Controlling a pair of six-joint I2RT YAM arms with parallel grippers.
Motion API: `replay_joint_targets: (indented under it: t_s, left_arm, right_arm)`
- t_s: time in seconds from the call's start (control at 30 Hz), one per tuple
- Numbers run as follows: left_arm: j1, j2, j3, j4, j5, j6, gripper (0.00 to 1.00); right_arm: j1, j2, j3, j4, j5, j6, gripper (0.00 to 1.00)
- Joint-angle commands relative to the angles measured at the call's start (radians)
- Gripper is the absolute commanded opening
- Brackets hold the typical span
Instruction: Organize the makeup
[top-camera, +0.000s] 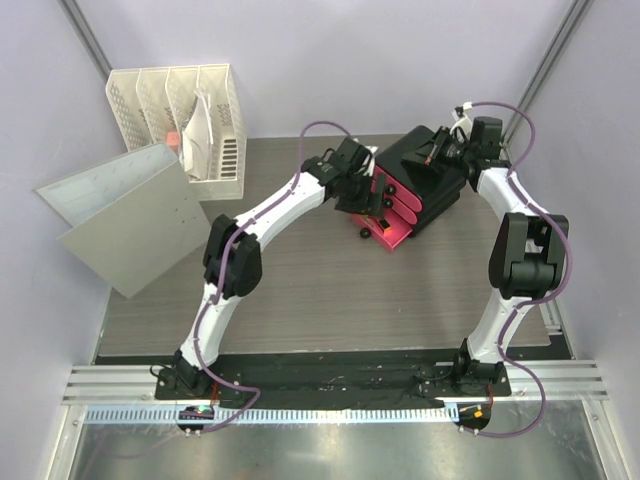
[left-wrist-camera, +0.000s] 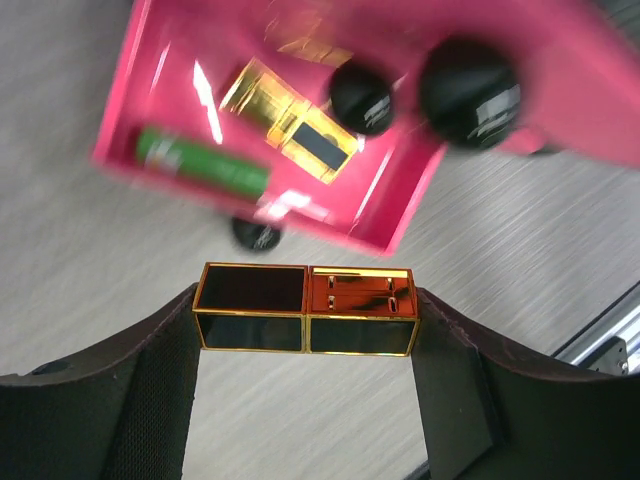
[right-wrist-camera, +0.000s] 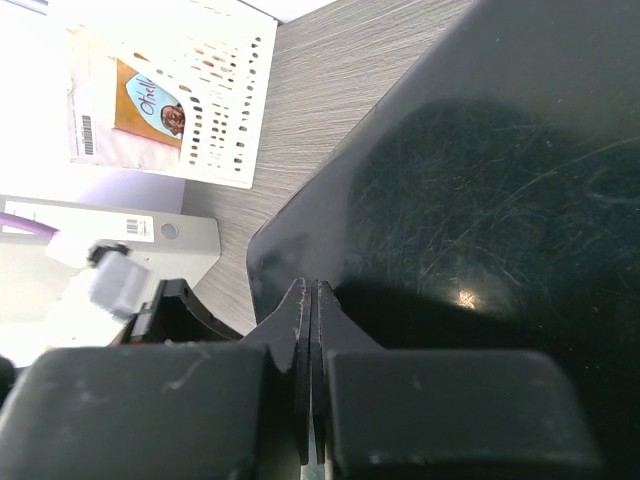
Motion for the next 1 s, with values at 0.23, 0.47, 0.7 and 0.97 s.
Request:
replay_joint_targets:
  t_s: [0.23, 0.47, 0.7, 0.97]
  left_arm:
    - [-0.037, 0.151, 0.243, 0.015, 0.045, 0.073, 0.07]
    - [-0.038, 0.176, 0.255, 0.039, 0.031, 0.031, 0.65]
    - [-0.034, 0.159, 0.248, 0.05, -0.009, 0.036, 0.87]
    - [-0.026, 0.151, 0.266, 0.028, -0.036, 0.036, 0.98]
  right_arm:
    - [0.009, 0.126, -0.115, -0.337, 0.178, -0.092, 0.01]
    - [0.009, 0.127, -0.113, -0.337, 0.18, -0.092, 0.01]
    - [0.009, 0.127, -0.109, -0.337, 0.175, -0.094, 0.01]
    - [0.009, 0.127, -0.109, -0.337, 0.174, -0.094, 0.01]
